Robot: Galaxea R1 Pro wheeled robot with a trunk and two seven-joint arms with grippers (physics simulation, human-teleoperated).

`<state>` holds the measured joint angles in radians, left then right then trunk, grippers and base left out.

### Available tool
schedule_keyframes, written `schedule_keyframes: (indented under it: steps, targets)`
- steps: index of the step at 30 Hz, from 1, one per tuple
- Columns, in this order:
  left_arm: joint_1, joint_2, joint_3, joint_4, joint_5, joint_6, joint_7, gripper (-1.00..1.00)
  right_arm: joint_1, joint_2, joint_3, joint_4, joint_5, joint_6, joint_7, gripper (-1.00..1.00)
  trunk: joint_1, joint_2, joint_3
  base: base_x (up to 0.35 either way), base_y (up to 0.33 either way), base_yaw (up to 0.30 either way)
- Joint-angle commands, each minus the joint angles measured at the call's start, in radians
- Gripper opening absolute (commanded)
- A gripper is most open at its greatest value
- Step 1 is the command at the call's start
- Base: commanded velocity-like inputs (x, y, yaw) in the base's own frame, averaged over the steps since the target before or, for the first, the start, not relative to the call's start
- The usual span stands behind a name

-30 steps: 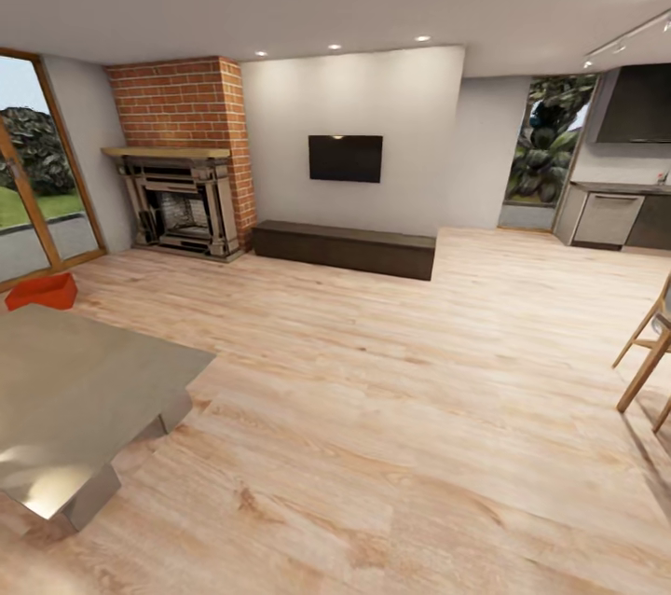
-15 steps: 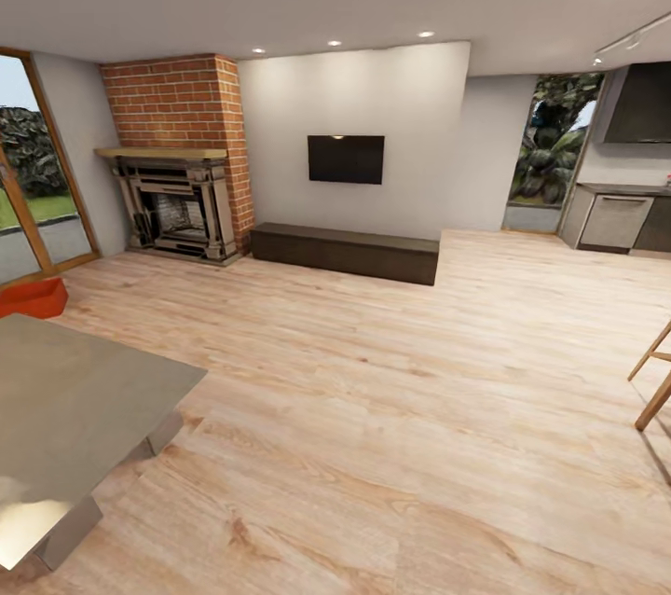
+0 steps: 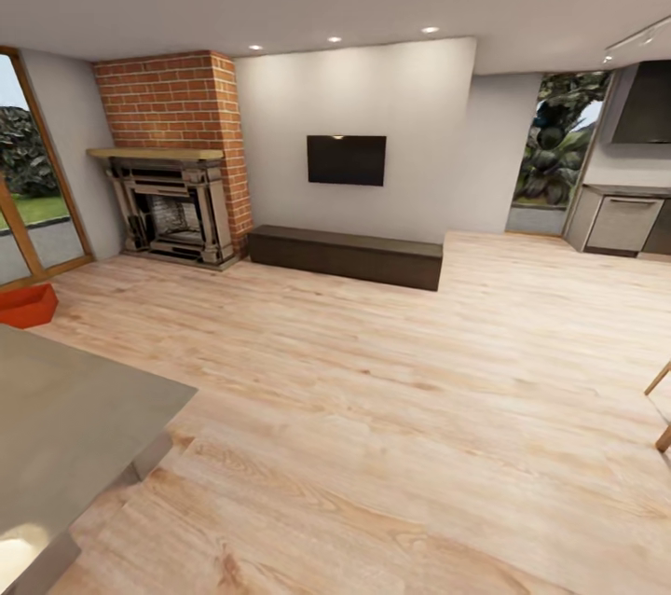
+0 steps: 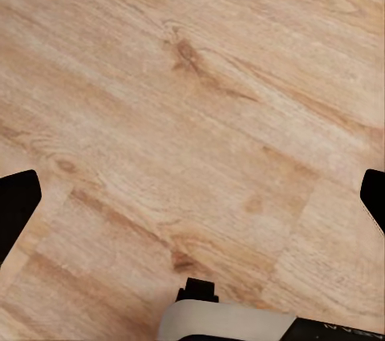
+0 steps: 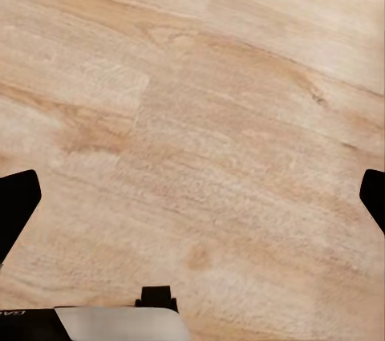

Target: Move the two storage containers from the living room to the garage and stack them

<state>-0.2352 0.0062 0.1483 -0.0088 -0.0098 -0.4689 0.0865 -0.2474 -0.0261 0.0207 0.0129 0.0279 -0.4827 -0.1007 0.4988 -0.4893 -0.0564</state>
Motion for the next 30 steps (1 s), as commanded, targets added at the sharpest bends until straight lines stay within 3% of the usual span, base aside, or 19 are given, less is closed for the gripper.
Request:
schedule_keyframes:
  steps: [1, 30]
  targets:
    - [-0.001, 0.0, 0.004, 0.001, -0.001, -0.004, 0.001, 1.0, -0.001, 0.0, 0.002, 0.002, 0.003, -0.003, -0.005, 1.0, 0.001, -0.002, -0.002, 0.324, 0.0, 0.0]
    - [-0.001, 0.0, 0.004, 0.001, -0.002, -0.004, 0.001, 1.0, -0.001, 0.0, 0.002, 0.001, 0.002, -0.003, -0.005, 1.0, 0.001, -0.002, -0.002, 0.324, 0.0, 0.0]
